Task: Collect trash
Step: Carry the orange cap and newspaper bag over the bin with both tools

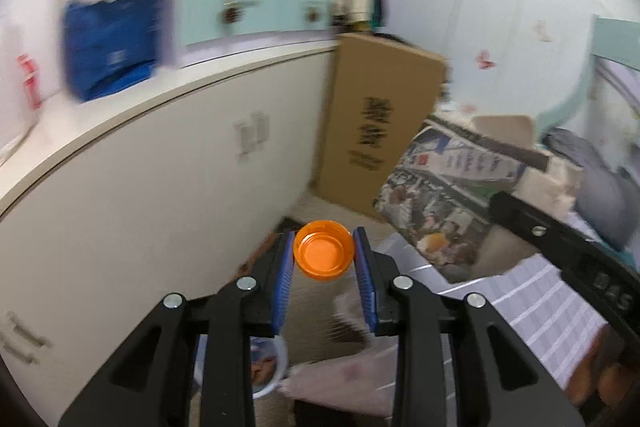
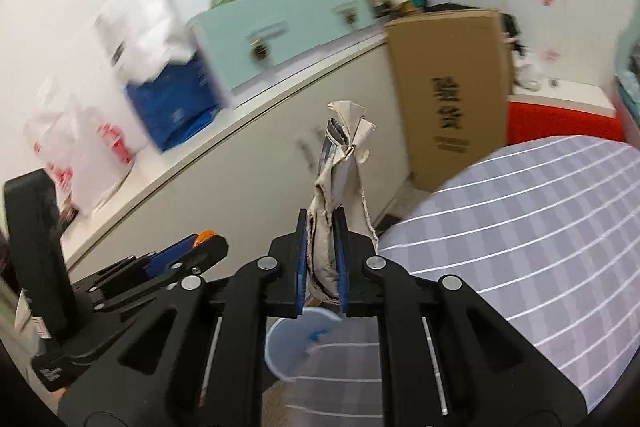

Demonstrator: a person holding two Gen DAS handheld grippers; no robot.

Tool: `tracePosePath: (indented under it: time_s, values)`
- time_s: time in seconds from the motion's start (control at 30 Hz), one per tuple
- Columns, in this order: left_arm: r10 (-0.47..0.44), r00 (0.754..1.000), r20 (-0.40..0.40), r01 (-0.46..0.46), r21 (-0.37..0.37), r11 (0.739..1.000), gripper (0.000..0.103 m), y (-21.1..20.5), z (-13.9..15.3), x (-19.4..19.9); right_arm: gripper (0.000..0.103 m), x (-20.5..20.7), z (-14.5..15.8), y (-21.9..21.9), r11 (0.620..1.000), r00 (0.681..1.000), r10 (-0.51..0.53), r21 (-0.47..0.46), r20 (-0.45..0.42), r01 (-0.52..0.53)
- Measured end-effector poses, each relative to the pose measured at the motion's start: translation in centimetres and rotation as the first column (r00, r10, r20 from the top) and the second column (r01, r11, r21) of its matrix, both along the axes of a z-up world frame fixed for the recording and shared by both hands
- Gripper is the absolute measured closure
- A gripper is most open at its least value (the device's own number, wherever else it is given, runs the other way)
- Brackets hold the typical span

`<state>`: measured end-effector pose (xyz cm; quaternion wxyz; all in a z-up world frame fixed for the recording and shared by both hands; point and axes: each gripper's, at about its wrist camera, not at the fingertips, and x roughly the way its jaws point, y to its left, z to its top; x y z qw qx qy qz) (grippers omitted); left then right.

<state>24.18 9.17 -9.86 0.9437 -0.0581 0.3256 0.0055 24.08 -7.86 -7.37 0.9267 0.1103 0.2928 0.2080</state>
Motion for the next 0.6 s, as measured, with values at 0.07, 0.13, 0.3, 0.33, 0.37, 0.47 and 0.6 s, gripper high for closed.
tracePosePath:
  time_s: [0.07,0.13,0.3,0.33,0.37,0.47,0.6]
  values:
    - [0.067,0.997,-0.026,-0.066,0.018,0.998,0.074,2.7,-1.5,-0.7,0.091,-0.5,-0.9,3.2,0.999,0.999,0.046,-0.009,-0.008,-0.046]
    - [0.134,0.989,-0.058,-0.132,0.044,0.990,0.074,5.1,-3.3,-1.3,0.091,-0.9,-1.9,5.8,0.997,0.997,0.076,-0.019,-0.015,-0.077]
    - [0.197,0.968,-0.156,-0.195,0.028,0.980,0.074,9.2,-7.7,-2.2,0.091,-1.6,-5.9,11.8,0.987,0.986,0.147,-0.059,-0.079,-0.152]
    - [0.205,0.963,-0.176,-0.204,0.027,0.979,0.074,10.0,-8.6,-2.2,0.091,-1.7,-6.7,12.6,0.984,0.984,0.155,-0.071,-0.091,-0.161]
    - [0.209,0.959,-0.194,-0.208,0.024,0.978,0.074,10.4,-9.4,-2.1,0.091,-1.7,-7.6,13.4,0.982,0.981,0.160,-0.082,-0.105,-0.169]
    - [0.213,0.947,-0.240,-0.215,0.020,0.976,0.074,11.7,-11.6,-1.4,0.091,-1.4,-10.9,15.6,0.974,0.969,0.177,-0.112,-0.173,-0.198]
    - [0.205,0.931,-0.303,-0.211,0.015,0.977,0.074,12.5,-14.5,-0.6,0.091,-0.8,-14.4,16.5,0.968,0.958,0.163,-0.147,-0.236,-0.201]
